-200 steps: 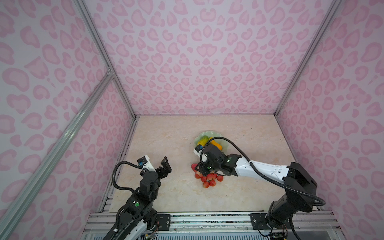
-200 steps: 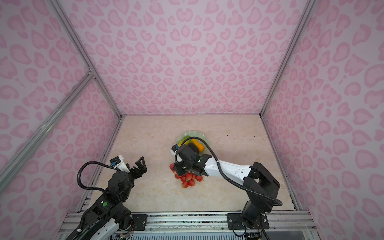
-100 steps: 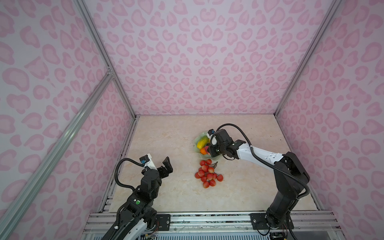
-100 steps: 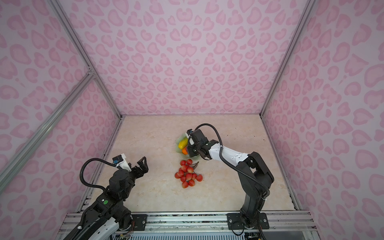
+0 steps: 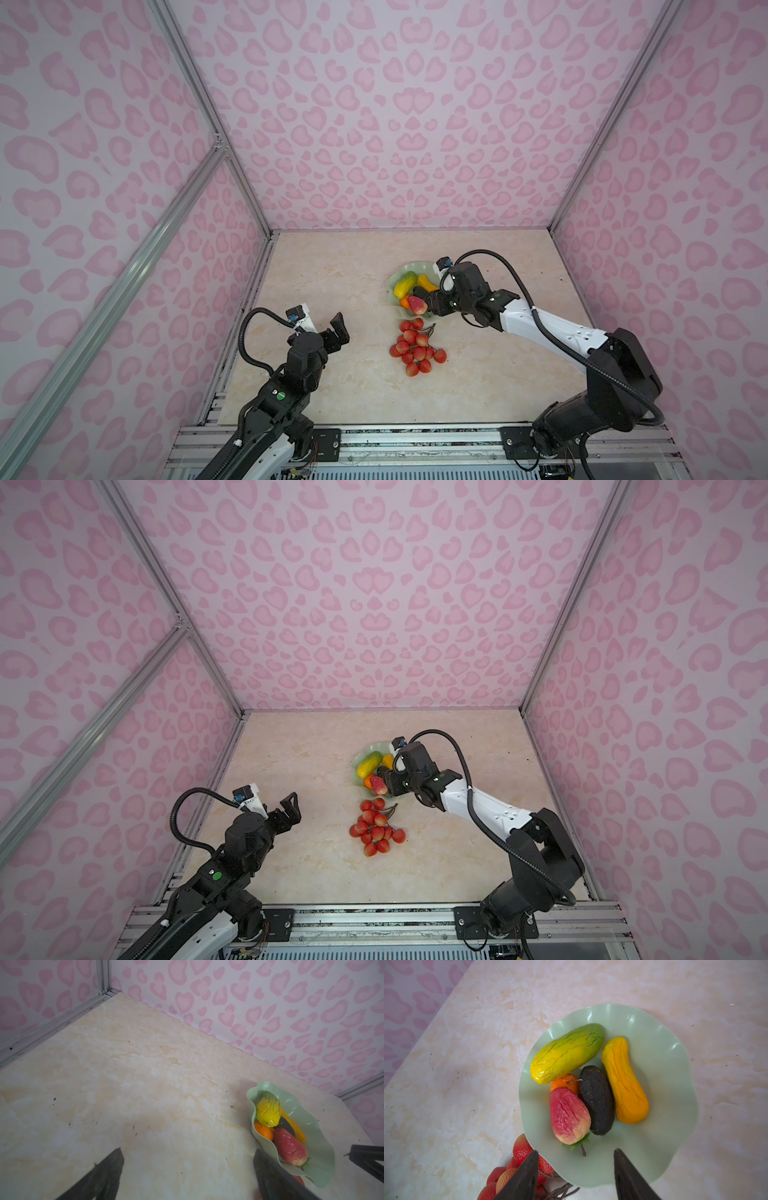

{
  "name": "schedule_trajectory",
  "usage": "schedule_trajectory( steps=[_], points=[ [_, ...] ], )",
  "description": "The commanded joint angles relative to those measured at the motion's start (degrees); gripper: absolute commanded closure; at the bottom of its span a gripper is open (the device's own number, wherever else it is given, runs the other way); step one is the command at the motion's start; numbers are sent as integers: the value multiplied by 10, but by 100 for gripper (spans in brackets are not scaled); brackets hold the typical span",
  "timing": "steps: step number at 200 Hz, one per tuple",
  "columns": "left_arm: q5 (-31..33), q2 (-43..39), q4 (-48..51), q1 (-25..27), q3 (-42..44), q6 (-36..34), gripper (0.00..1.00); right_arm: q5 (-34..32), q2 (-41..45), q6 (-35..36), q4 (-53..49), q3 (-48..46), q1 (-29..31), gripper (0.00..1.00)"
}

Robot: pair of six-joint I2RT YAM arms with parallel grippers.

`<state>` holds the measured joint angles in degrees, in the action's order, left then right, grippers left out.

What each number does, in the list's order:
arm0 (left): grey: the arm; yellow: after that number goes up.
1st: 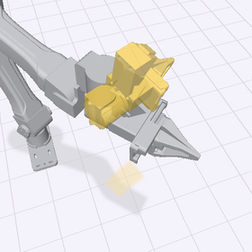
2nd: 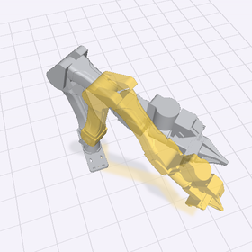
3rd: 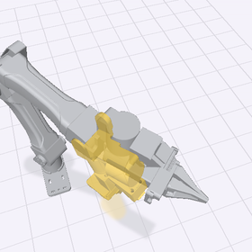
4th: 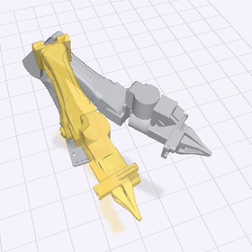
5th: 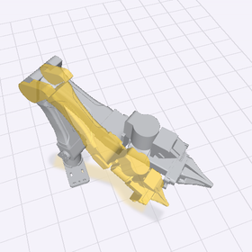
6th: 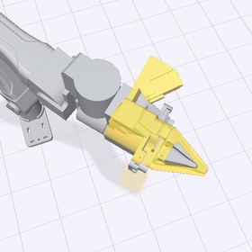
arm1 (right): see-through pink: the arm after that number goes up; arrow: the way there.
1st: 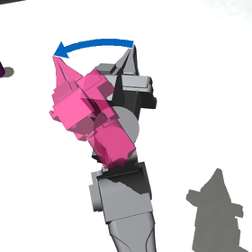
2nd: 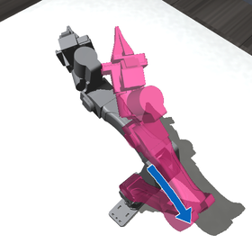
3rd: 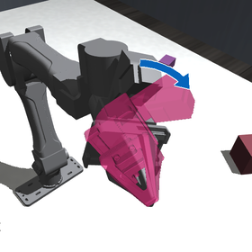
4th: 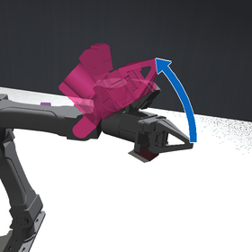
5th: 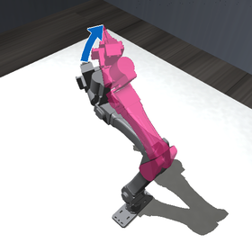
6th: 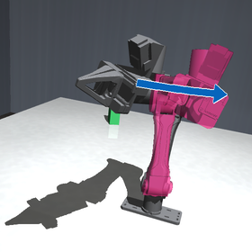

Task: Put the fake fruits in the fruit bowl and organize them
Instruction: 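Lower the mango into the bowl and open the right gripper, then grasp the red lychee bunch by its stem with the right gripper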

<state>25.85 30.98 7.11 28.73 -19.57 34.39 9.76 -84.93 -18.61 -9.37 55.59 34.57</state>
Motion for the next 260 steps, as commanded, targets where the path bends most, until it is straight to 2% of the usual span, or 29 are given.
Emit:
schedule_trajectory(
  steps=[1, 32, 55, 169, 260],
  points=[
    [-6, 10, -24, -1, -11, 0, 1, 32, 44, -98, 46, -66, 0, 43],
    [-4, 22, -39, -1, -9, -2, 1, 70, 94, -233, 154, -195, 1, 49],
    [-11, 28, -37, -1, -17, -2, 1, 68, 102, -294, 196, -244, 2, 52],
    [-7, -15, -11, -1, 0, 10, 1, 102, -47, -418, 406, -283, 4, 56],
    [4, -42, 1, -1, 5, 5, 1, 96, -140, -488, 507, -274, 12, 56]
  ],
)
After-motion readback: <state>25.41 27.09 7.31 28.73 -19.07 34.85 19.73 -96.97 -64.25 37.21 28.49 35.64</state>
